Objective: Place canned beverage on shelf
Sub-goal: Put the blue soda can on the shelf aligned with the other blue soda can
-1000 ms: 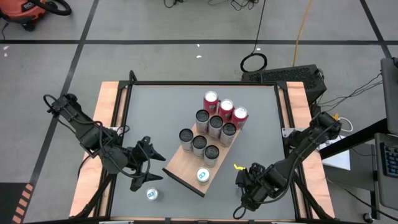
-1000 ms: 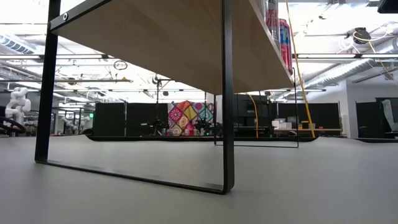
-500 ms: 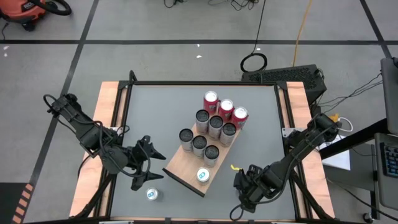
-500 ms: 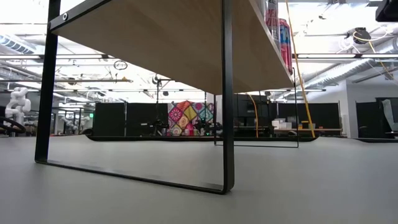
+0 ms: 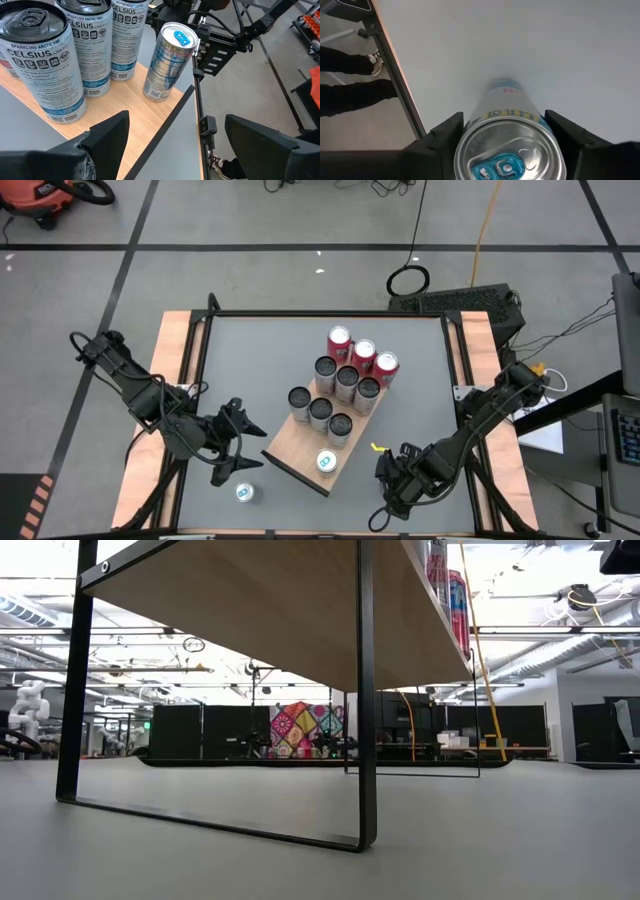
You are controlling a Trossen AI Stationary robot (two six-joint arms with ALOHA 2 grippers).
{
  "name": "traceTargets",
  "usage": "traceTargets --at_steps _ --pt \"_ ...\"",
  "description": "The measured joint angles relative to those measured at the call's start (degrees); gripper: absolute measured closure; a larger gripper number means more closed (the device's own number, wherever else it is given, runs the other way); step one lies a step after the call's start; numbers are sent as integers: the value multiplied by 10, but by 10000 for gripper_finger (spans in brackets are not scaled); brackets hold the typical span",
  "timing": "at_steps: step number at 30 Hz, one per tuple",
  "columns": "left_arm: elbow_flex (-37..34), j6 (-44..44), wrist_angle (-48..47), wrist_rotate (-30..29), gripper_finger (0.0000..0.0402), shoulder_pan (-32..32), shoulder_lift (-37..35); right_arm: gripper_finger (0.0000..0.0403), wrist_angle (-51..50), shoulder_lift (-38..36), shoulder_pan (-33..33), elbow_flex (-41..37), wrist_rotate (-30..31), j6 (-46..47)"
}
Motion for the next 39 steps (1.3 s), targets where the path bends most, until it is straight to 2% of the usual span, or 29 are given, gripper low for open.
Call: traceTargets --at_steps 23,39 --pt "0 1 0 0 73 0 0 207 12 -2 -4 12 -17 17" --pt "0 3 0 -5 73 9 0 208 114 -88 -4 13 -27 -56"
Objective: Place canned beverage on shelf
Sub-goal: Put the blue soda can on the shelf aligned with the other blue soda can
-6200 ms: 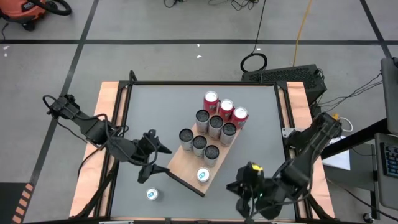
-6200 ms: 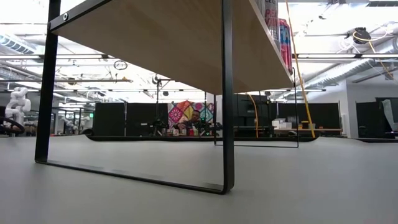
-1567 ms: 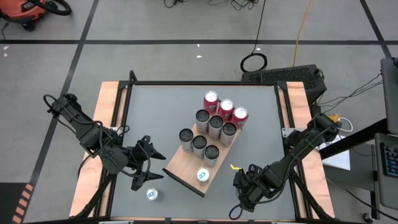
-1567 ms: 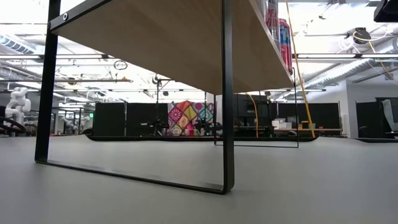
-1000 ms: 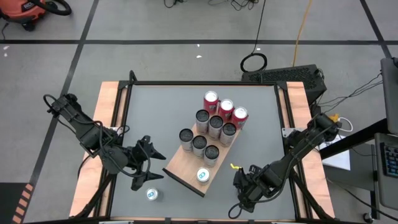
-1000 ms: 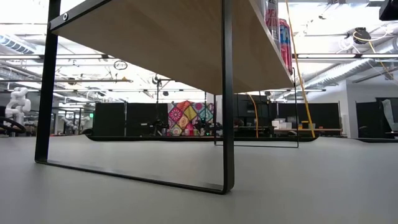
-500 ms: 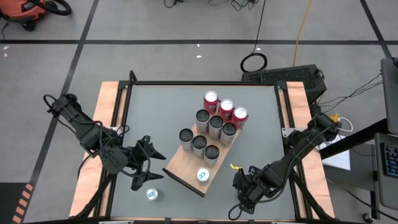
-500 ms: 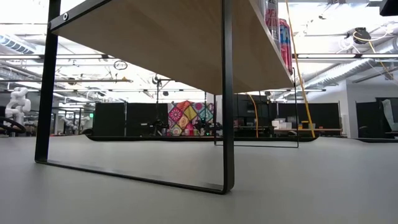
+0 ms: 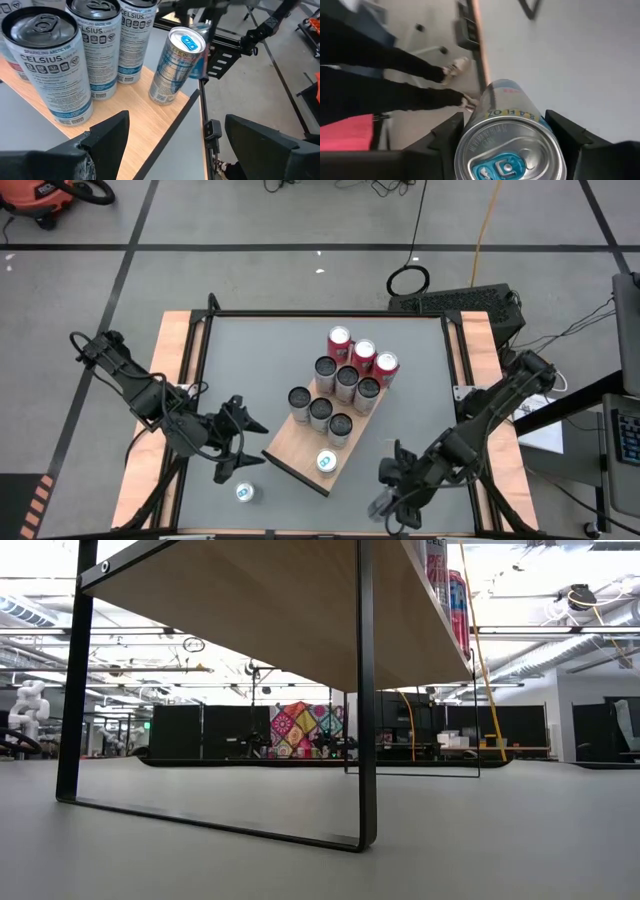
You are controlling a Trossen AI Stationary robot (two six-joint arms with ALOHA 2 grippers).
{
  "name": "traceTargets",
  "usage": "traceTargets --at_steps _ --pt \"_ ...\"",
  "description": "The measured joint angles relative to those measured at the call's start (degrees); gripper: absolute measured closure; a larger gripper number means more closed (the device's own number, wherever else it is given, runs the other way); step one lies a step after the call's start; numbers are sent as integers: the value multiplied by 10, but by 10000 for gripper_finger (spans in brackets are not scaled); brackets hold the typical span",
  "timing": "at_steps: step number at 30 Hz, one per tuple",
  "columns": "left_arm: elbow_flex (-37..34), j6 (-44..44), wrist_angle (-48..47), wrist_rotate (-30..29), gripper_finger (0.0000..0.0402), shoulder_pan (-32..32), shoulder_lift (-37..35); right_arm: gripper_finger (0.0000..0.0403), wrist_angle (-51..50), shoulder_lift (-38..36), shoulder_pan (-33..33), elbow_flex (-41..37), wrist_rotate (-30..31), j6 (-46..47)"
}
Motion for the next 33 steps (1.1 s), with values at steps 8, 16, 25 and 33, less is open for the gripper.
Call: traceTargets --at_steps 8,16,25,33 --pt "0 -5 0 -21 73 2 0 208 36 -55 0 0 1 -32" --pt "0 -19 51 -40 73 21 0 208 58 -129 -12 0 2 -158" --pt "0 33 205 -43 73 63 0 207 128 -196 -31 0 2 -335" --pt "0 84 312 -46 73 100 0 207 218 -227 -66 0 69 -485"
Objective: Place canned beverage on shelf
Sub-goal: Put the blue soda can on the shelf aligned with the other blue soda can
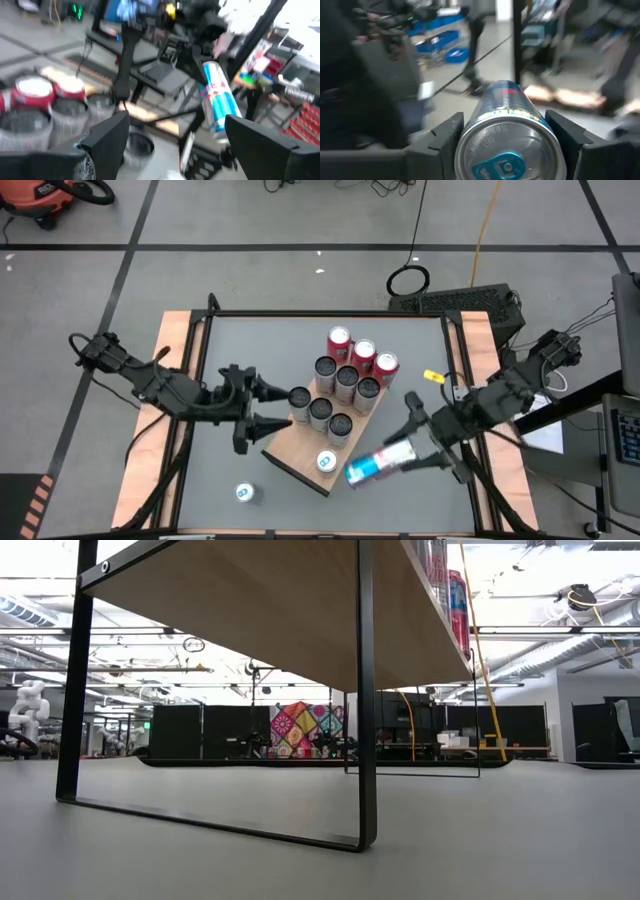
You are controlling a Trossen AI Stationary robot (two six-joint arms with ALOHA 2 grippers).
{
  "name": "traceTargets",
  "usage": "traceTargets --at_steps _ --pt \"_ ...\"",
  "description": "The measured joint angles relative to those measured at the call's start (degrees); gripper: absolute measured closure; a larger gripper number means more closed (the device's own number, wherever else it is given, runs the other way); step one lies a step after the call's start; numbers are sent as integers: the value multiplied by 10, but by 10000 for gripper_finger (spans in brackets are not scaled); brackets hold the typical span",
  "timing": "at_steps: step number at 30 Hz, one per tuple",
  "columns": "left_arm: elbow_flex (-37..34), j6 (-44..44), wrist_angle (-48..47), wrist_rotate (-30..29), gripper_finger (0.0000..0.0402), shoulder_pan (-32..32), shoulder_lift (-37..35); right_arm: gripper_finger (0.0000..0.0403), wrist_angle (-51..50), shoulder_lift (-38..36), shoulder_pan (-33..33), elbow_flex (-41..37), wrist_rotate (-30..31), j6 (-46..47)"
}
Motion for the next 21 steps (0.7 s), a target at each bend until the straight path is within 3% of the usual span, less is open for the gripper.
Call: traceTargets --at_steps 6,14,21 --pt "0 61 78 -26 73 20 0 207 54 1 -27 0 67 -142" --pt "0 63 135 -39 73 53 0 207 113 1 -63 0 145 -307" --pt "0 24 204 28 52 88 0 207 192 10 -104 0 140 -403"
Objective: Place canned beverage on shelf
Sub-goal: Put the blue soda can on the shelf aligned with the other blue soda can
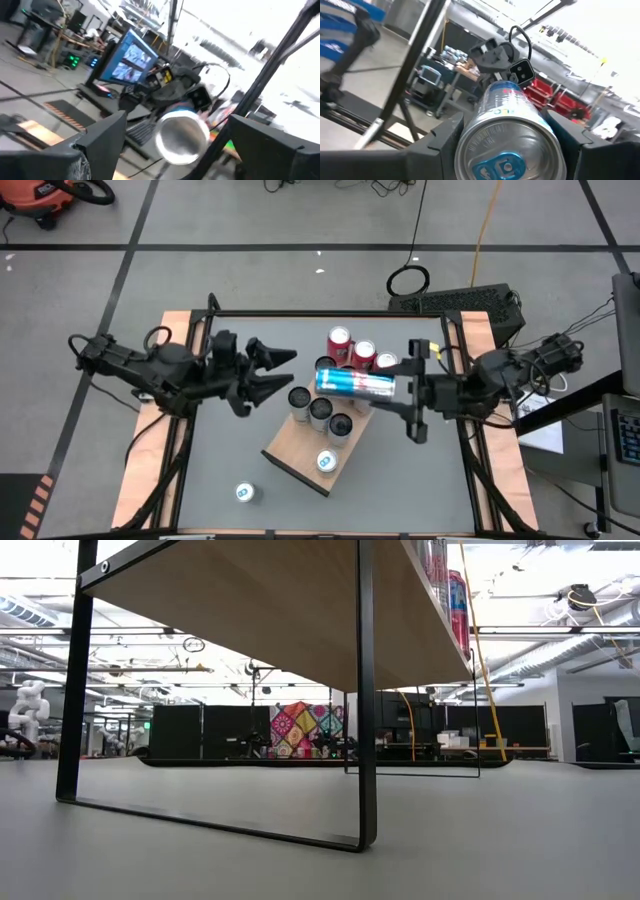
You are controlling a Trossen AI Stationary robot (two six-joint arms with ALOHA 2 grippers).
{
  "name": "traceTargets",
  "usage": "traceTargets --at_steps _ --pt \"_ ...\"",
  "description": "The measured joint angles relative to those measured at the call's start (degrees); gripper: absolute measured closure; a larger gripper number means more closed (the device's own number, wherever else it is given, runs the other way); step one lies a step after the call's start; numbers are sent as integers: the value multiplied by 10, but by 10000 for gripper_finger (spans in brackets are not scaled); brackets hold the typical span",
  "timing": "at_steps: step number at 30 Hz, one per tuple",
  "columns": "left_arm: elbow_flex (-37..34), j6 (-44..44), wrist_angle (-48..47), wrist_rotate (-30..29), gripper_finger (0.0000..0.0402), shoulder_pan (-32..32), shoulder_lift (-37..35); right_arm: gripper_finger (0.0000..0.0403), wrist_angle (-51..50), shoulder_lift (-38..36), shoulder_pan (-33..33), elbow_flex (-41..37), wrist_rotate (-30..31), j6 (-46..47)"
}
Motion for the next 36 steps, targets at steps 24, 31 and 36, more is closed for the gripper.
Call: traceTargets --at_steps 24,31,36 --pt "0 -249 -88 136 37 67 9 206 36 62 -59 0 -14 -16" --pt "0 -272 -112 149 38 67 9 206 58 82 -67 0 -14 -16" --pt "0 -279 -125 158 38 67 9 206 59 91 -74 0 -16 -16"
